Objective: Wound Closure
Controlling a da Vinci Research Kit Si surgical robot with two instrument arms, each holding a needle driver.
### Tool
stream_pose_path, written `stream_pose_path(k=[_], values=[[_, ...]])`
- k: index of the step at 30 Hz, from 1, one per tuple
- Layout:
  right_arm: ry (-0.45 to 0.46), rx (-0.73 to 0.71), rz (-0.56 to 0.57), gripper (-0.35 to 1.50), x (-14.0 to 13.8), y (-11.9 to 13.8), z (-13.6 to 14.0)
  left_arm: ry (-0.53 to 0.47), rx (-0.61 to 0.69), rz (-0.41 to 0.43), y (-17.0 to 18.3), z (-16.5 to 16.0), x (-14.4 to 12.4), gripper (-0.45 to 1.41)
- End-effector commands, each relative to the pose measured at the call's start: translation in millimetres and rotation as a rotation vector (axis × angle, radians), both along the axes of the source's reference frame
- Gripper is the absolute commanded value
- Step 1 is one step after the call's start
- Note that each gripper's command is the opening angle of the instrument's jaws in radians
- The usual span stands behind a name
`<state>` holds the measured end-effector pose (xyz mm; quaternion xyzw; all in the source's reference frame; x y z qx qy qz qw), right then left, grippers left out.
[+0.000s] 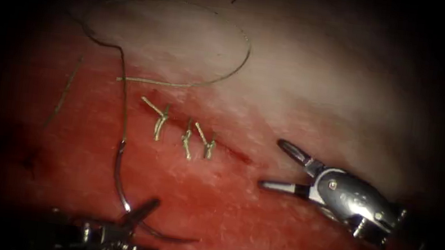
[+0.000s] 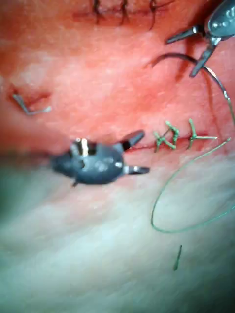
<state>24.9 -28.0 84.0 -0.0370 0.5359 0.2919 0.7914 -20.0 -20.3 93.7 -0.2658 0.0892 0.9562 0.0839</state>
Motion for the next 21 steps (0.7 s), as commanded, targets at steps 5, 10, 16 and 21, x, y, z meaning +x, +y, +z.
stream_pose_path(k=[5, 10, 16, 21], values=[[0.000, -0.002, 0.000, 1.32, 1.0, -0.1, 0.6, 0.032, -0.043, 0.023, -1.9, 2.5, -1.8, 0.26], [0.004, -0.002, -0.003, 1.32, 1.1, 0.0, 0.7, 0.038, -0.058, 0.052, -2.5, 3.7, -3.2, 0.14], [0.006, -0.003, -0.004, 1.33, 1.3, -0.2, 0.7, -0.009, -0.063, 0.131, -2.7, 3.5, -3.4, -0.45], [0.013, -0.003, -0.013, 1.33, 1.5, -0.3, 0.7, -0.163, -0.024, 0.277, -1.9, 2.8, -2.6, -0.45]])
